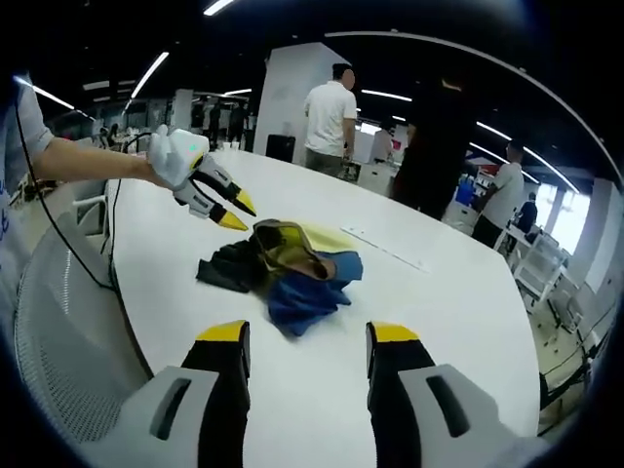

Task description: Fold the garment on the visible template until the final outline fits inside the template.

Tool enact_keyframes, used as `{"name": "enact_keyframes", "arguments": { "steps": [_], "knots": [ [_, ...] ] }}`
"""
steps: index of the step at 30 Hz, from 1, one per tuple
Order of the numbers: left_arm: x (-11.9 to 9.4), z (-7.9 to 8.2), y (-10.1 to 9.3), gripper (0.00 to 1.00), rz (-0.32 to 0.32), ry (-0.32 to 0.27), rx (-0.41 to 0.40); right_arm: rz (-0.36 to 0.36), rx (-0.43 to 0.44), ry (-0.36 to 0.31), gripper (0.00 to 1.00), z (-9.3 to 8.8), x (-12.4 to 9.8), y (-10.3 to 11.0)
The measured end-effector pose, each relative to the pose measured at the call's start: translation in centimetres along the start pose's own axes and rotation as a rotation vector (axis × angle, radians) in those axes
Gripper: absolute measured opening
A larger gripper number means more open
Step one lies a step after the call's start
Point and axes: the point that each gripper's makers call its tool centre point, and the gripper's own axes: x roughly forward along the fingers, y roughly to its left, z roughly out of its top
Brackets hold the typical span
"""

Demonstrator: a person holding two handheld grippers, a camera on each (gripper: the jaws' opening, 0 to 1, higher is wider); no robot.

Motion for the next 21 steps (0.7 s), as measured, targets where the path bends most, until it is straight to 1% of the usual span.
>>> {"name": "enact_keyframes", "arguments": {
  "steps": [5, 9, 11, 14, 18, 21],
  "knots": [
    [0.8, -0.5, -0.6, 0.14, -0.027, 0.026, 0.049, -0.004, -0.004, 0.001, 0.46, 0.0, 0.1, -0.1],
    [1.2, -0.6, -0.6, 0.14, -0.023, 0.027, 0.052, -0.010, 0.001, 0.001, 0.46, -0.1, 0.1, -0.4],
    [1.5, -0.9, -0.6, 0.13, -0.026, 0.041, 0.053, -0.012, 0.002, 0.002, 0.45, -0.2, 0.1, -0.6],
    [1.6, -1.0, -0.4, 0.10, -0.011, 0.044, 0.078, -0.013, 0.001, 0.003, 0.45, -0.3, 0.2, -0.7],
    [1.5, -0.7, 0.1, 0.06, 0.010, 0.034, 0.080, -0.012, 0.005, 0.004, 0.45, -0.3, 0.2, -0.7],
    [1.4, -0.8, 0.6, 0.02, 0.026, 0.045, 0.082, -0.011, 0.002, 0.002, 0.44, -0.2, 0.4, -0.8]
  ]
}}
